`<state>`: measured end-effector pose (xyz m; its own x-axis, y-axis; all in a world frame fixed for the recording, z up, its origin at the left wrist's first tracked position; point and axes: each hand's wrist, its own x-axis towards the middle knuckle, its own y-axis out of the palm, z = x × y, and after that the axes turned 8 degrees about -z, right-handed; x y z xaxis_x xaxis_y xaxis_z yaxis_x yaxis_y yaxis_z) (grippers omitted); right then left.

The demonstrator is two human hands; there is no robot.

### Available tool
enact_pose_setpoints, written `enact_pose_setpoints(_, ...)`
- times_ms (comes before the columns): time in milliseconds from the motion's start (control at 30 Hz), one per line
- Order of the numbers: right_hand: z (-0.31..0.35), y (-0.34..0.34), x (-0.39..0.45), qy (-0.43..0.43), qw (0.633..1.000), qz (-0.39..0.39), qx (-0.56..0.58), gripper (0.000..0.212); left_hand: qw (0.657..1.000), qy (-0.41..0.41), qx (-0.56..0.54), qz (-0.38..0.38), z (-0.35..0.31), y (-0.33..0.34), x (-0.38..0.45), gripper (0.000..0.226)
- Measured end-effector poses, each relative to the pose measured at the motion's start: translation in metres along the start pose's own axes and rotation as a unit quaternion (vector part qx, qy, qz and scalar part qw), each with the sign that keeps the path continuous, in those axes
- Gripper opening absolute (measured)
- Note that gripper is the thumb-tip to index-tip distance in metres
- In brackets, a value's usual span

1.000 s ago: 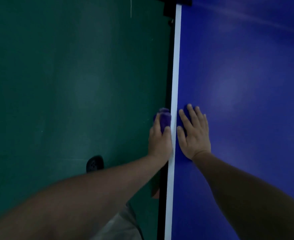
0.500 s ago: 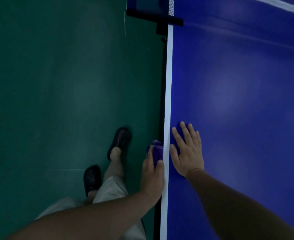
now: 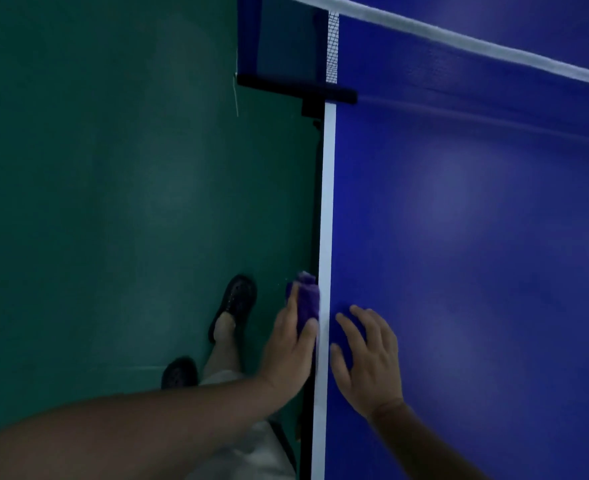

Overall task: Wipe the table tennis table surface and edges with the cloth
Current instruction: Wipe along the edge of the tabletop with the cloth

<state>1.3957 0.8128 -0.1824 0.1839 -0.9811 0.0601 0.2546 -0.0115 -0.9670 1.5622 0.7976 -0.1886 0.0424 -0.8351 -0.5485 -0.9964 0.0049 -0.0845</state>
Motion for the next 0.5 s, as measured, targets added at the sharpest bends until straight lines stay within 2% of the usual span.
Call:
enact_pose_setpoints(200, -0.017, 0.004, 0.146, -0.037, 0.998, -0.030, 0.036, 0.049, 0.996, -0.058, -0.051, -0.044, -0.024, 0.010, 0.033, 0.064)
enact_pose_setpoints(300, -0.018, 0.011, 0.204, -0.052, 0.998, -0.006, 0.025, 0.052, 0.995, -0.048, -0.049, -0.071, -0.055, 0.009, 0.081, 0.064)
enact_pose_setpoints(500, -0.017, 0.015, 0.222, -0.033, 0.999, 0.011, -0.002, 0.051, 0.991, -0.014, -0.049, -0.127, -0.110, 0.012, 0.173, 0.063)
